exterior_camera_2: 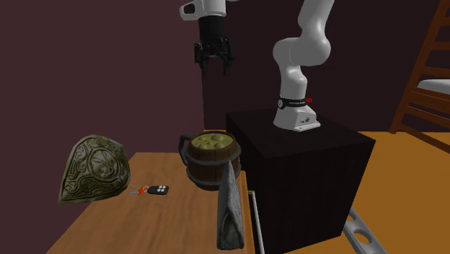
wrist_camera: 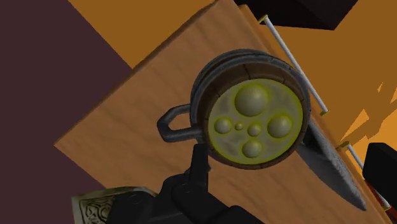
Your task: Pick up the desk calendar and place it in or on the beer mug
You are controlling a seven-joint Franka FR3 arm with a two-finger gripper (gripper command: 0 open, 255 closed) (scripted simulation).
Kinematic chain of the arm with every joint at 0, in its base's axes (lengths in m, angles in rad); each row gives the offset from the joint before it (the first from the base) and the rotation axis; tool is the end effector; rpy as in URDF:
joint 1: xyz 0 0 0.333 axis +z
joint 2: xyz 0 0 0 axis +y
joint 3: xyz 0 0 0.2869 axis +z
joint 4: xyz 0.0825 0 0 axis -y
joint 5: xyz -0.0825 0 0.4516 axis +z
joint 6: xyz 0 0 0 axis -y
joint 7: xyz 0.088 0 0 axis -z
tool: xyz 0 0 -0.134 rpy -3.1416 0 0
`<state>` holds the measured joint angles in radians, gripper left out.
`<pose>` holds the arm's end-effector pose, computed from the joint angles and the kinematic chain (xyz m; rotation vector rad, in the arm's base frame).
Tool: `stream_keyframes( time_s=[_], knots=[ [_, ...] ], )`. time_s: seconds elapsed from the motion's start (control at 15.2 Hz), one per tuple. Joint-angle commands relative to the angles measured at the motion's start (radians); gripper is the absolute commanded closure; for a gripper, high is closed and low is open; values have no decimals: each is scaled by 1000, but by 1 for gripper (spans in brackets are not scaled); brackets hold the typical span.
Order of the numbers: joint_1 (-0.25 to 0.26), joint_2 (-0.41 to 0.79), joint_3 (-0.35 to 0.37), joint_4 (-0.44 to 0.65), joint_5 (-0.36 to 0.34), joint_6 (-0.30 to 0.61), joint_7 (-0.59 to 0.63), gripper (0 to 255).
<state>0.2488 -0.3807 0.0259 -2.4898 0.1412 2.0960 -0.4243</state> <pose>0.4659 0.1409 0.3346 -2.8820 -0.9318 0.0066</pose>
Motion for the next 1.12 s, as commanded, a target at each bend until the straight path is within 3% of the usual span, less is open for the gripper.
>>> stream_keyframes(
  time_s=[0.0, 1.06],
  knots=[
    [24, 63, 10, 8, 11, 59, -42, 0],
    [185, 548, 139, 140, 48, 433, -311, 0]
  ],
)
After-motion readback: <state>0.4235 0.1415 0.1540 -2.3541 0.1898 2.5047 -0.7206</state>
